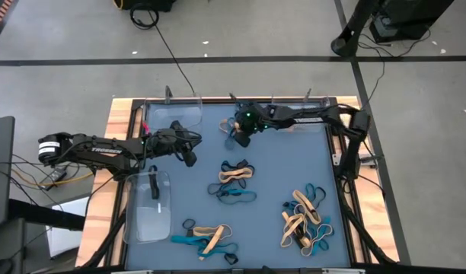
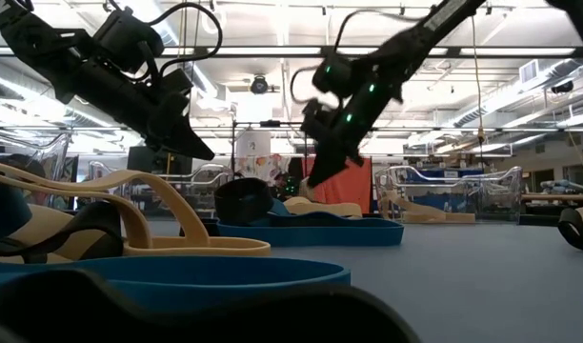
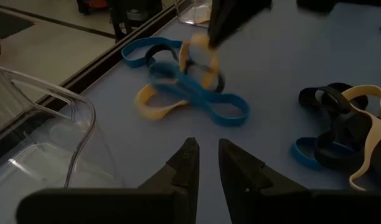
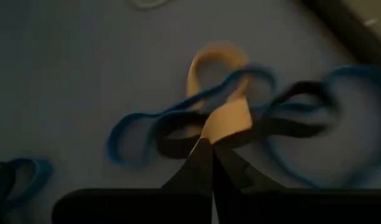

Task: Sort rubber bands into baskets
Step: Put the yellow rubber band into the top right transparent bin

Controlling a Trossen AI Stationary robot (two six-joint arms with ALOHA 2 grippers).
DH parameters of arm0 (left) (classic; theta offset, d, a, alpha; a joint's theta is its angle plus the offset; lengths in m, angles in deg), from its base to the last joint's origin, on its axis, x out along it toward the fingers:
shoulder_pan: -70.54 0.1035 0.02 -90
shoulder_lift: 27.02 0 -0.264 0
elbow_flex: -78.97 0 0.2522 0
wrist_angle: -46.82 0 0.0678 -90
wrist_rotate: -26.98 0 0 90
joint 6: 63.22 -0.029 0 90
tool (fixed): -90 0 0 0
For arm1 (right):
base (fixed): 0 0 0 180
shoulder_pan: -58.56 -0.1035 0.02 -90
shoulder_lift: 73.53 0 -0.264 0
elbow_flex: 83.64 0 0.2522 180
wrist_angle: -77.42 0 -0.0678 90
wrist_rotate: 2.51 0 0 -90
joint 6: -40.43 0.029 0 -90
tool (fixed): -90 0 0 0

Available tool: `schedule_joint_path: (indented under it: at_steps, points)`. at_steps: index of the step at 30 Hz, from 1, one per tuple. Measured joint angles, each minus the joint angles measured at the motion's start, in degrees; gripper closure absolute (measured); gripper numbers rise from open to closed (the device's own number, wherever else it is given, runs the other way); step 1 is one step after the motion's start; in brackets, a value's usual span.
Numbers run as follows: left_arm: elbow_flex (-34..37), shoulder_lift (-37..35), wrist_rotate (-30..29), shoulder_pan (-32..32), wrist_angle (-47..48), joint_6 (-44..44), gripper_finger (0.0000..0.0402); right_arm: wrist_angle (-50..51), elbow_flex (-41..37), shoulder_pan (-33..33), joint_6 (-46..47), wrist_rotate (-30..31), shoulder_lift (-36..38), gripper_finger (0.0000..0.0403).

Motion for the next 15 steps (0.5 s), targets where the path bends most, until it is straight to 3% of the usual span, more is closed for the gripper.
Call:
schedule_joint_path:
  at_steps: [8, 15]
  points:
    - [0.0, 0.0, 0.0, 0.0, 0.2, 0.1, 0.0337, 10.8, 0.0, 0.2, -3.3, 12.3, 14.4, 0.04]
    - [0.0, 0.0, 0.0, 0.0, 0.1, 0.1, 0.0337, 19.2, 0.0, 0.9, -3.4, 17.2, 26.9, 0.04]
